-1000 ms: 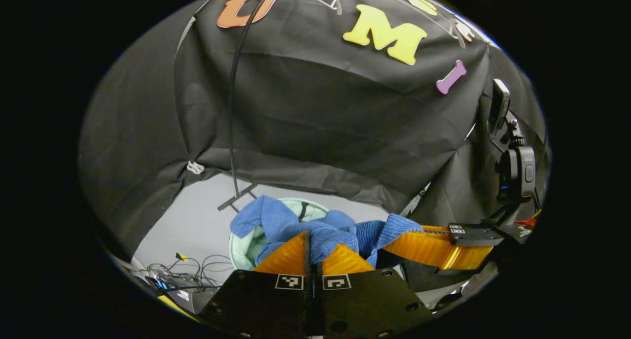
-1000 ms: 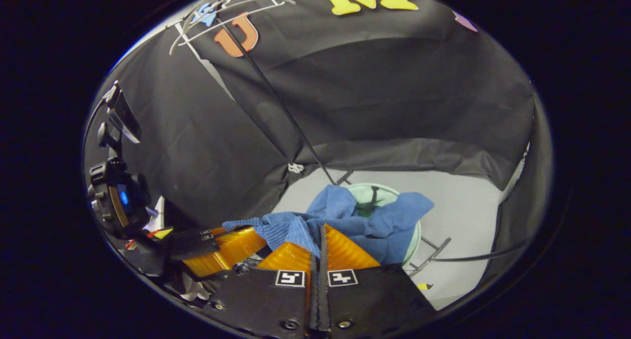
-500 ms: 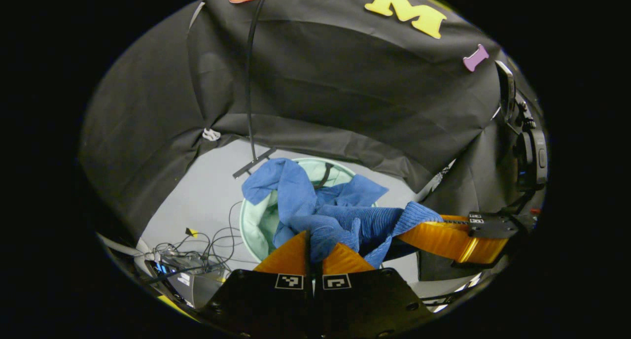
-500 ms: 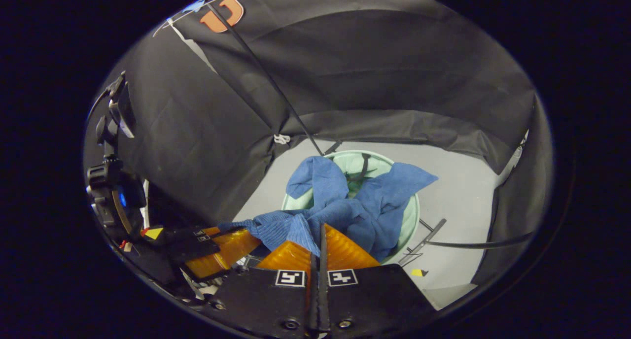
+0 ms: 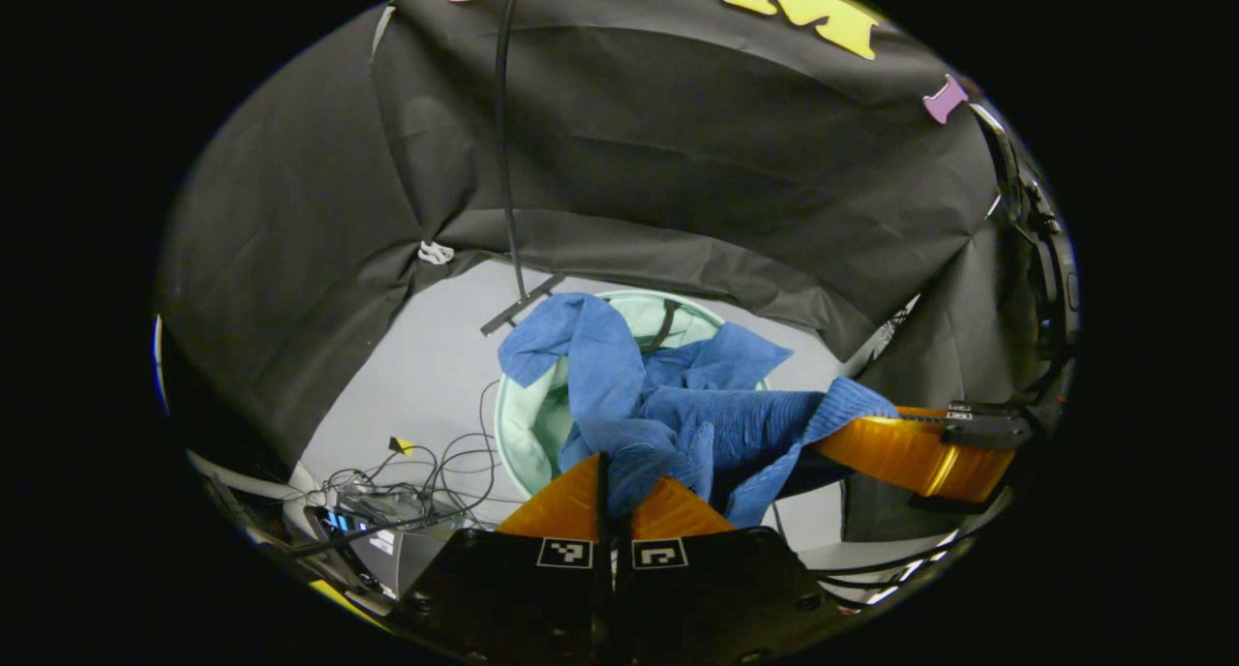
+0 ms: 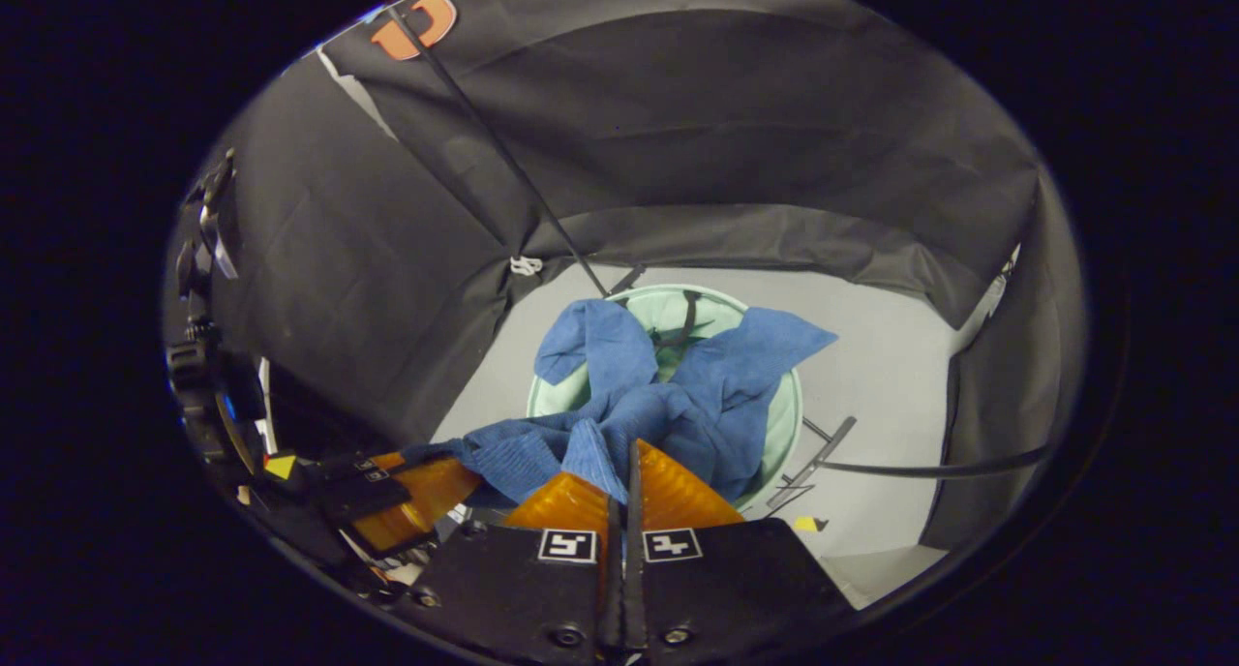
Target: Grasp the clothes on the hanger with both hands and then place them into the laundry hamper below.
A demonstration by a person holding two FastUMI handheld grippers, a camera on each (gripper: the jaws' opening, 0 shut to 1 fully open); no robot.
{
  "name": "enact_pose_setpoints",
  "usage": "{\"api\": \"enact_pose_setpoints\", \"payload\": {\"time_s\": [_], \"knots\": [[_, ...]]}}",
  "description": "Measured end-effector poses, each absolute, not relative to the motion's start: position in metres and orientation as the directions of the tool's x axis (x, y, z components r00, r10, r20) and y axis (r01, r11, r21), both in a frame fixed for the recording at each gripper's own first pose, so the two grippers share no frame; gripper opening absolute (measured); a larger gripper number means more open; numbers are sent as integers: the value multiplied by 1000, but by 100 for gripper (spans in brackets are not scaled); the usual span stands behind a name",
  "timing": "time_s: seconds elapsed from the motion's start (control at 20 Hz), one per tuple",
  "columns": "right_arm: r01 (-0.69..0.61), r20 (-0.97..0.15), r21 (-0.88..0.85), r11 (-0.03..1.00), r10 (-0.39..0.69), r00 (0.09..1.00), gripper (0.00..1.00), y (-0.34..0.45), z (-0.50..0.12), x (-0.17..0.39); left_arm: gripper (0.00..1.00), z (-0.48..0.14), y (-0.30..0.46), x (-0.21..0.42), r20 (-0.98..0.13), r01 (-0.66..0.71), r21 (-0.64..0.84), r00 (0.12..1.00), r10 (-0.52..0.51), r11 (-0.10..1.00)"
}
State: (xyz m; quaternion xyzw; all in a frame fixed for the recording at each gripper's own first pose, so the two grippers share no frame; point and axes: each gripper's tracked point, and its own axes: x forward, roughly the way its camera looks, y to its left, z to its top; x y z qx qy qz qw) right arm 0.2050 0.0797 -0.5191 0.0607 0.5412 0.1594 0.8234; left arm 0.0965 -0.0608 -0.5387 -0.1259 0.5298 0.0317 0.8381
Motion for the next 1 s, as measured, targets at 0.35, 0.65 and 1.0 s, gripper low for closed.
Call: {"api": "enact_pose_setpoints", "payload": {"time_s": [0.35,0.65,1.0], "knots": [[-171,-865,213,962,267,424,63,60,-520,210,81,-528,-54,98,-880,-197,-206,466,-94,959],[-166,-868,188,968,243,433,75,58,-526,205,97,-533,-45,96,-877,-196,-186,475,-73,963],[-164,-827,161,973,223,517,75,56,-502,213,97,-499,-37,95,-837,-164,-173,544,-57,971]]}}
